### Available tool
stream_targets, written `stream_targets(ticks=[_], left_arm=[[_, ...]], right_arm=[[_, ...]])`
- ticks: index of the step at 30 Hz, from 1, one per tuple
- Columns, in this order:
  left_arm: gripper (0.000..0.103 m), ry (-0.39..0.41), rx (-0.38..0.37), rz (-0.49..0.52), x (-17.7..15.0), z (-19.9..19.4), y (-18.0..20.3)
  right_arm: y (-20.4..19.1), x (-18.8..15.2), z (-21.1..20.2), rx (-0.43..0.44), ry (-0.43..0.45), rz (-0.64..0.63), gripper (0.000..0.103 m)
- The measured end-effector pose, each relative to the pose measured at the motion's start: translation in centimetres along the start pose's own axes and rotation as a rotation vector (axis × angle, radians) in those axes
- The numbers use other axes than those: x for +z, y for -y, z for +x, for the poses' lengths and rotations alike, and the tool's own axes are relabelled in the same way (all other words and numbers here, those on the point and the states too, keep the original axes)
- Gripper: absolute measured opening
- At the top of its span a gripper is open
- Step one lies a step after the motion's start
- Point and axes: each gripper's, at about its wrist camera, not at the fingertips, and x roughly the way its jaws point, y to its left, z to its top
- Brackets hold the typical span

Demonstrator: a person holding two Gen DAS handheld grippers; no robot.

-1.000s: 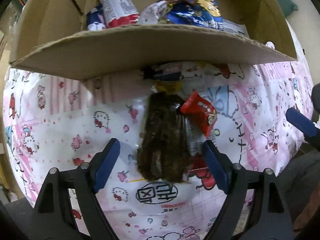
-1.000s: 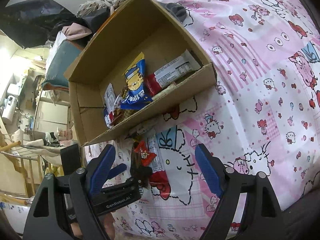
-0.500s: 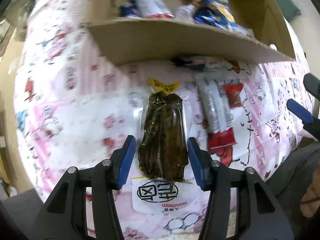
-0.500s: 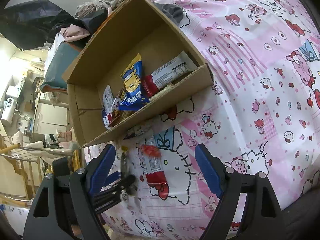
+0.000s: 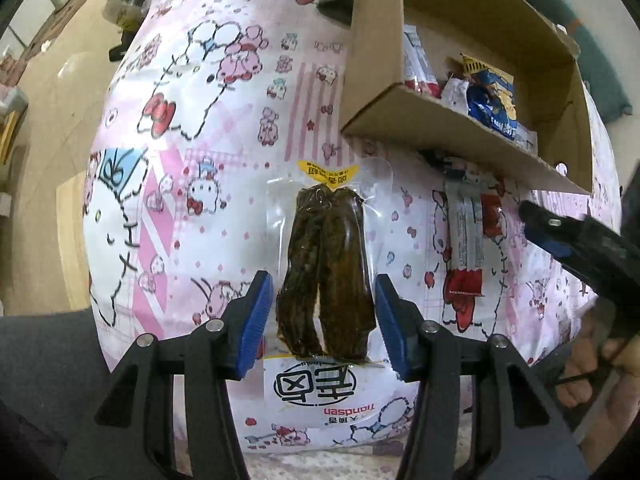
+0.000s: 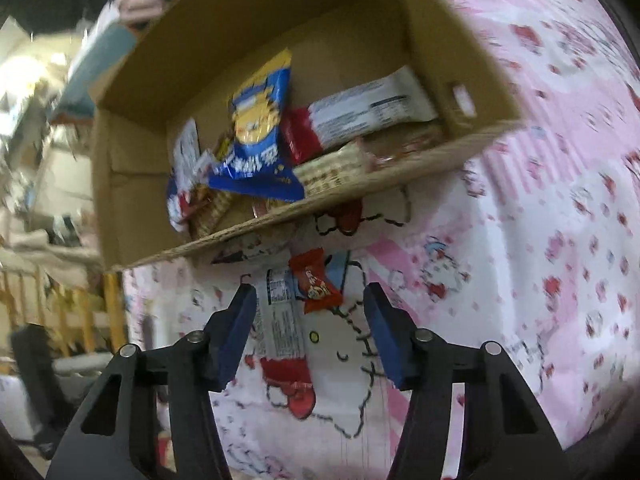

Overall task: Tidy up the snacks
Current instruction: 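Grasp the dark vacuum-packed sausage with the left tool while the right tool grasps the red-wrapped candy, then carry the sausage pack and red candy over the box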

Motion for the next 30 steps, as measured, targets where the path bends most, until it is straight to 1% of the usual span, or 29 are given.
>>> stream_targets(ticks=[2, 3, 4, 5, 6, 8, 12, 17, 21, 26, 30], left_arm=[[0.047, 0.008, 0.004, -0.002, -0.1, -0.6, -0.8], [0.047, 0.008, 0.003, -0.006, 0.0, -0.6, -0.8], [0.047, 0.008, 0.003, -0.006, 0.2, -0.6, -0.9], [0.047, 0.009, 0.004, -0.006, 0.3, -0.6, -1.0], [0.047, 0.014, 0.006, -0.007, 0.4, -0.7, -0.9], [0.047, 0.021, 0.006, -0.008, 0.5, -0.9, -1.1], [0.047, 0.027, 0.000, -0.005, 0.6, -1.1, -0.7], [0.047, 0.038, 0.009, 0.028, 0.4, -1.3, 0.1], [0.047, 0.051, 0.019, 0.043, 0.2, -1.4, 0.3], [0.047, 0.068, 0.037, 0.070, -0.3, -1.8, 0.9], [0.047, 0.103, 0.051, 0.074, -0.6, -2.9, 0.9]], right_arm=[[-1.2, 0.2, 1.9, -0.064, -0.029, -0.070, 0.045], [-1.6, 0.2, 2.5, -0.087, -0.039, -0.093, 0.043], [-1.8, 0.2, 3.0, -0.108, -0.037, -0.115, 0.037], [-1.8, 0.2, 2.9, -0.104, -0.030, -0.114, 0.023], [-1.5, 0.1, 2.8, -0.098, -0.039, -0.101, 0.014], [-0.5, -0.2, 2.0, -0.063, -0.045, -0.063, 0.014], [1.3, -1.5, -0.5, 0.001, -0.020, 0.009, 0.014], [1.7, -2.7, -3.1, 0.046, 0.025, 0.014, 0.014], [1.2, -3.9, -4.2, 0.077, 0.049, 0.014, 0.014], [0.4, -4.2, -5.1, 0.115, 0.077, 0.011, 0.014], [0.3, -4.5, -6.3, 0.159, 0.108, 0.008, 0.014]])
